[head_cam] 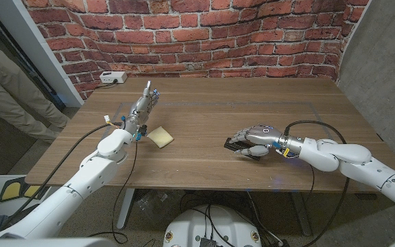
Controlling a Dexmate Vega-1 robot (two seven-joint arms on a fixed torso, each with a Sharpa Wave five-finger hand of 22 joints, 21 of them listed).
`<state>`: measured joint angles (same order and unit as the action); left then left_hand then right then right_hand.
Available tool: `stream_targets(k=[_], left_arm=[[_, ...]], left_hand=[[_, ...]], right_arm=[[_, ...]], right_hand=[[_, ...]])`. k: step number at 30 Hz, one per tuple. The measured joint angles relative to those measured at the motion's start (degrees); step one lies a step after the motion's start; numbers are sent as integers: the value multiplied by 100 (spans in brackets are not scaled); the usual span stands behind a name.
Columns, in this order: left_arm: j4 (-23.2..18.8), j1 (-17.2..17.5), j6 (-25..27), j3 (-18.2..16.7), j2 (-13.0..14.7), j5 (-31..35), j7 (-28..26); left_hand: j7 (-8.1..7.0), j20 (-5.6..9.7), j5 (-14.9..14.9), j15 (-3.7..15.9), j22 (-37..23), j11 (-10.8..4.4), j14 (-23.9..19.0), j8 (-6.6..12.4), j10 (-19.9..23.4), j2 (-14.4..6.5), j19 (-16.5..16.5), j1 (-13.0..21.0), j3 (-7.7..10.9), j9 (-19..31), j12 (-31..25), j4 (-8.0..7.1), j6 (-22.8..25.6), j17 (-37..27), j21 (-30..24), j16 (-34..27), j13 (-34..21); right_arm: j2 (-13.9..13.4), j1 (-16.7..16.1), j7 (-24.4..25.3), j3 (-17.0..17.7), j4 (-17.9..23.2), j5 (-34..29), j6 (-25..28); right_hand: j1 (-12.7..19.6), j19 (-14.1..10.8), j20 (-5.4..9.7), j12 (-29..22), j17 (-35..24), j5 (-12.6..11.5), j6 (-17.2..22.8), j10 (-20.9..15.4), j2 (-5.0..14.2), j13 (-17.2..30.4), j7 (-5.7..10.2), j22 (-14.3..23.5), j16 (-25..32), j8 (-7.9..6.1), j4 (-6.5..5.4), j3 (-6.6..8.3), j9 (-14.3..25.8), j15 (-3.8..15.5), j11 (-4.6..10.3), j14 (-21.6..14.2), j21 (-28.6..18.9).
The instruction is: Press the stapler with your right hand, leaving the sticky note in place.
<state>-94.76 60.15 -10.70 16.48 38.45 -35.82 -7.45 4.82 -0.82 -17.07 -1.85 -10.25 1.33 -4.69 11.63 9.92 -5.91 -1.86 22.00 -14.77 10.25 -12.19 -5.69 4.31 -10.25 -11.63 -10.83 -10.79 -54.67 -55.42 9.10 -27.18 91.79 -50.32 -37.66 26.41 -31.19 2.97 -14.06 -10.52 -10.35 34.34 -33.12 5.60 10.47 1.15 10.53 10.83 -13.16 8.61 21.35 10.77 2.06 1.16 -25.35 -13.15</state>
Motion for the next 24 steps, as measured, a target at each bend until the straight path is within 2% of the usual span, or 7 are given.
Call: stream_targets(k=[9,24], left_arm=[[-30,7,0,4,4,12,-16],[-41,-10,6,17,2,36,-18]], left_hand=[[-31,0,0,0,0,0,0,0,0,0,0,0,0,0,0,0,31,0,0,6,0],[1,-31,0,20,0,0,-21,0,0,0,-32,0,-23,0,39,-24,62,0,0,6,0]], right_arm=[[-21,-17,0,12,9,1,0],[-68,-110,174,147,170,-4,37]], right_hand=[[0,1,0,25,0,0,-4,0,0,1,-1,0,0,1,0,0,-1,0,0,0,0],[0,1,-1,25,0,0,-27,-14,0,6,21,0,0,25,-24,24,22,20,10,-21,0]])
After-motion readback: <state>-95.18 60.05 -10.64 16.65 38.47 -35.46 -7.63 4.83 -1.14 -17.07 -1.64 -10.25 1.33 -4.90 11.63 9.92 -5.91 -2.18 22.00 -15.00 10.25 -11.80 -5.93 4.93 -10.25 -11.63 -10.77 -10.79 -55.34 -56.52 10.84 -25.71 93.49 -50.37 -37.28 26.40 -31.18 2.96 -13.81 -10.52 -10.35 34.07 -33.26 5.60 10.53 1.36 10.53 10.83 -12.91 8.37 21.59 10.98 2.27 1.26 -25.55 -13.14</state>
